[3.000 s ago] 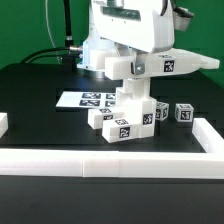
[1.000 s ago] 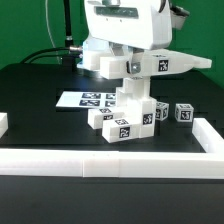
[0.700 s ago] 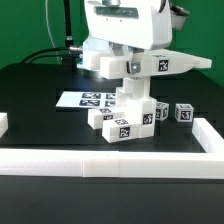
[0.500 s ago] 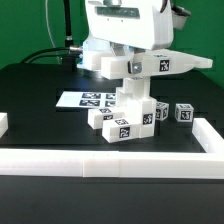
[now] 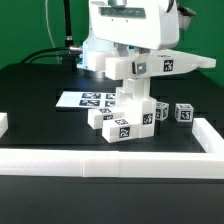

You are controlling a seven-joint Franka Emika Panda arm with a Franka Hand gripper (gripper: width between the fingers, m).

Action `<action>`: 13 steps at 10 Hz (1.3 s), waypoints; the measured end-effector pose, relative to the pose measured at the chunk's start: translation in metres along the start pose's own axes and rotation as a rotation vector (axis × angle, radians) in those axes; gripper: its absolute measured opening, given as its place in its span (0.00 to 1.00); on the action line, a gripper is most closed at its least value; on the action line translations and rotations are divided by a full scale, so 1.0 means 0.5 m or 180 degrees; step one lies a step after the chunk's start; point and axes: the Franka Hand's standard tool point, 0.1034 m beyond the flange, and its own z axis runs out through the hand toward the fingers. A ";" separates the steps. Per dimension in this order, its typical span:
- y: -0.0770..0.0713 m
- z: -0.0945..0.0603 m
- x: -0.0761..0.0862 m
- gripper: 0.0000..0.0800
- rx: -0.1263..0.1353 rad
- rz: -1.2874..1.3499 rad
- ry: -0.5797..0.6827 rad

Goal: Assemble chair

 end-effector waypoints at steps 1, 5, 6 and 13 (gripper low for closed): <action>-0.001 0.000 0.000 0.36 0.0001 -0.0001 0.0001; -0.001 0.000 0.001 0.36 0.0001 -0.0006 0.0001; 0.000 0.000 0.003 0.36 0.0002 -0.0017 0.0005; 0.013 -0.002 0.012 0.36 -0.0006 -0.0091 0.0007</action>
Offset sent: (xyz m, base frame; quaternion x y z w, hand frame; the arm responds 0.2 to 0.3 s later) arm 0.0000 0.0000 0.0000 0.0000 0.0000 0.0000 1.0000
